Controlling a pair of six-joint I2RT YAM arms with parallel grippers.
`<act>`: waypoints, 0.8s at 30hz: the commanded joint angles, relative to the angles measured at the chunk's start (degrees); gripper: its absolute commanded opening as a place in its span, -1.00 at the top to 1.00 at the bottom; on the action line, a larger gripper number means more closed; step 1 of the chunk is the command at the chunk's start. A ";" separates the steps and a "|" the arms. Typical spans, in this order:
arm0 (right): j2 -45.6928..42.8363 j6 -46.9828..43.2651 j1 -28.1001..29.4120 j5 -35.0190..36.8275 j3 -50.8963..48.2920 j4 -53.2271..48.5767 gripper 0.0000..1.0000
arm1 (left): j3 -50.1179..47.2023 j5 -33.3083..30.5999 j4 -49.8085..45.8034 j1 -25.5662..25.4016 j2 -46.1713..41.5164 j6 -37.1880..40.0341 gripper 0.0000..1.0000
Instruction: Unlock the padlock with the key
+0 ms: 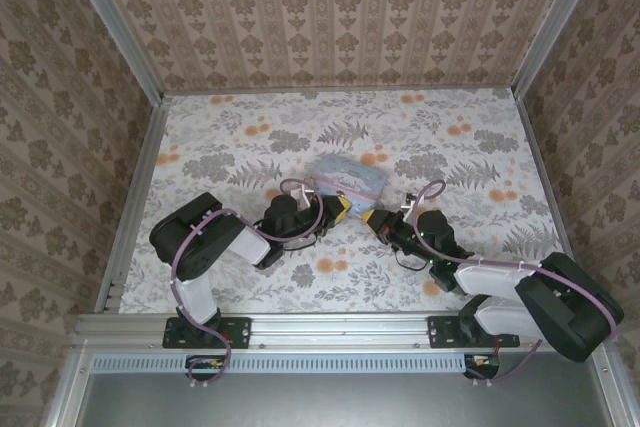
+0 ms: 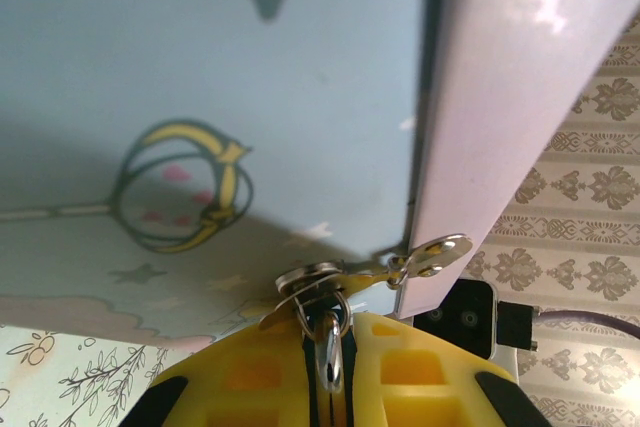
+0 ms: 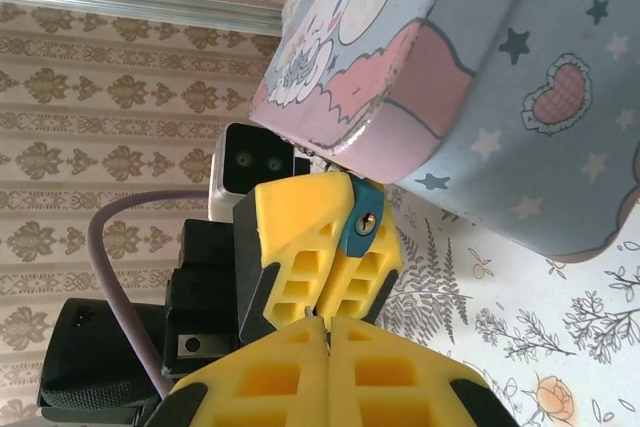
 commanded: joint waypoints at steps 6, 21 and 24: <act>2.98 0.18 0.37 1.14 1.75 -1.96 1.00 | 0.35 0.61 3.22 -0.17 -1.64 -0.93 1.00; 8.73 1.68 0.37 0.87 5.03 1.40 1.00 | -0.35 0.69 3.22 -0.62 -2.41 -0.17 1.00; 9.18 1.69 0.37 0.95 5.47 1.23 1.00 | -0.42 0.77 3.22 -0.63 -2.45 -0.09 1.00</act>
